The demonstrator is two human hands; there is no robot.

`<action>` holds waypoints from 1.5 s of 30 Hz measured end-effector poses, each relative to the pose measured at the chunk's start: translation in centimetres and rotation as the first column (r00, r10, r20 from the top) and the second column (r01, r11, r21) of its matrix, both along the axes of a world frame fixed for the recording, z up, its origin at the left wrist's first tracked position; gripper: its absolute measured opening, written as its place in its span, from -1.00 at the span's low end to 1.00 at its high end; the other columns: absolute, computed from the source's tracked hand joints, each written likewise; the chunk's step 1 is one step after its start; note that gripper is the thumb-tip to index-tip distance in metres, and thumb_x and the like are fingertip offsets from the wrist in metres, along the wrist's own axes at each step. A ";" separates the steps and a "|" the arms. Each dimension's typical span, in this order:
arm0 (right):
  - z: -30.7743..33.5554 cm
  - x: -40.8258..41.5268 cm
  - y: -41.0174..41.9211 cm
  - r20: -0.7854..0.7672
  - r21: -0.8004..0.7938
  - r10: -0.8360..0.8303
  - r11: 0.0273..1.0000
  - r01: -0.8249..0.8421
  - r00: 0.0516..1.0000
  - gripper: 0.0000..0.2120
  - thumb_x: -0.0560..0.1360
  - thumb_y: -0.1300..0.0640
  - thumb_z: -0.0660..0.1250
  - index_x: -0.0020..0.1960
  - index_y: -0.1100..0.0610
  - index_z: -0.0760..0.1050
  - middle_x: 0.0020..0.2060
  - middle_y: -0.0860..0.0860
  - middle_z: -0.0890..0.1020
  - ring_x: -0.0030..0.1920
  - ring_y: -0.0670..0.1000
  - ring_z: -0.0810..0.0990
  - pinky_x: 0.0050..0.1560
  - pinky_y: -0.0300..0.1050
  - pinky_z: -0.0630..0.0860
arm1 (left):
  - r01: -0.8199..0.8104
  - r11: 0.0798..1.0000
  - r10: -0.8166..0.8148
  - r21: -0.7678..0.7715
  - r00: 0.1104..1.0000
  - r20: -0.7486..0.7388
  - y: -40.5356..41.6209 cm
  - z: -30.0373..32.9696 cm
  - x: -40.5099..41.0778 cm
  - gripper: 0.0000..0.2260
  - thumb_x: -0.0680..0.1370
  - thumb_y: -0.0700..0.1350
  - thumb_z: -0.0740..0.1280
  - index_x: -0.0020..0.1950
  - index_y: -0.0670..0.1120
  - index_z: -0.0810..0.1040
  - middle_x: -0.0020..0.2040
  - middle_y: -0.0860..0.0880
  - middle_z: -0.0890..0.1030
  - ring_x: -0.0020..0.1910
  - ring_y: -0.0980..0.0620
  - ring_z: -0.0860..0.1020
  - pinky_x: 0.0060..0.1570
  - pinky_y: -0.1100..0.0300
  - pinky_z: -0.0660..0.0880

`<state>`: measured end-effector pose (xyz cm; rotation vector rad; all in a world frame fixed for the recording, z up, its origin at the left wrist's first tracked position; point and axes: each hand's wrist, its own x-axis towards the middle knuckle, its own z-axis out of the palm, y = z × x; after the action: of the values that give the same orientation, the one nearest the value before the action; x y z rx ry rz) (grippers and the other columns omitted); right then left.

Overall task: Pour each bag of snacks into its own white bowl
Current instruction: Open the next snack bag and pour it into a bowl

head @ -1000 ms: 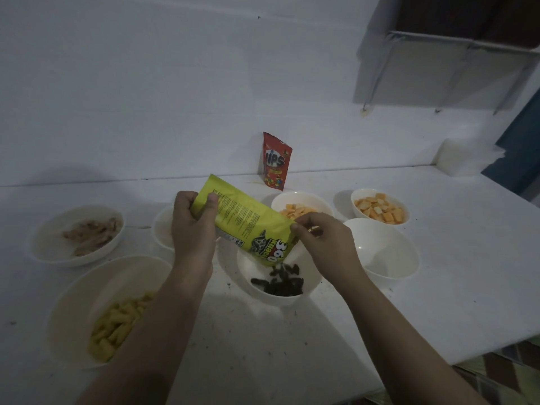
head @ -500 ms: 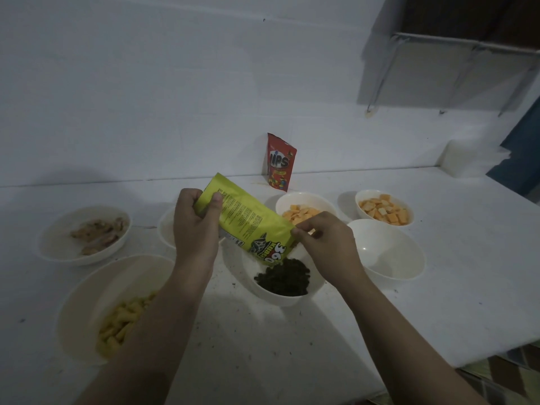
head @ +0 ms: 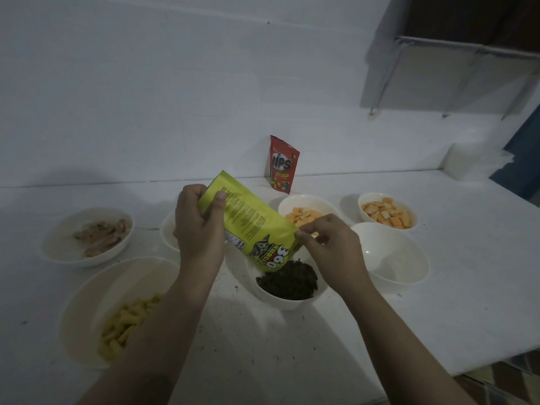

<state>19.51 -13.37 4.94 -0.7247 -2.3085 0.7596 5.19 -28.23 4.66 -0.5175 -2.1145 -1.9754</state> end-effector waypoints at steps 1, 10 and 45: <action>0.0 0.0 0.0 -0.013 -0.001 -0.007 1.000 0.007 1.000 -0.93 0.52 0.08 0.43 -0.04 0.04 0.69 -0.07 -0.09 0.54 -0.22 -0.21 0.51 -0.23 -0.50 0.32 | 0.005 1.000 -0.005 -0.004 1.000 -0.007 0.0 0.0 0.1 -0.87 0.53 0.14 0.25 -0.11 0.13 0.35 -0.15 0.08 0.47 -0.16 0.08 0.46 -0.06 0.00 0.44; 0.1 0.4 0.0 -0.157 -0.014 -0.074 0.997 0.073 0.985 -0.91 0.49 0.11 0.47 -0.02 0.04 0.71 -0.20 -0.13 0.51 -0.24 -0.22 0.50 -0.22 -0.55 0.34 | 0.043 0.999 -0.042 0.012 0.996 -0.077 -0.1 0.7 0.5 -0.88 0.59 0.02 0.30 -0.05 0.02 0.40 -0.13 0.10 0.47 -0.18 0.24 0.44 -0.19 0.23 0.37; 1.2 2.7 -0.1 -0.454 -0.463 0.064 0.835 -0.297 0.889 -0.83 0.58 0.20 0.36 0.17 0.09 0.55 -0.01 0.00 0.72 0.03 -0.04 0.68 -0.04 -0.18 0.60 | 0.603 0.746 -0.660 0.282 0.727 0.191 3.3 1.1 4.4 -0.67 0.43 -0.04 0.41 0.15 -0.09 0.55 0.01 0.00 0.71 0.02 0.07 0.67 -0.10 0.24 0.58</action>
<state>22.16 -13.45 6.11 -0.4879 -1.7912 1.5158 9.61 -24.93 5.80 -1.1090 -2.0114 -2.7485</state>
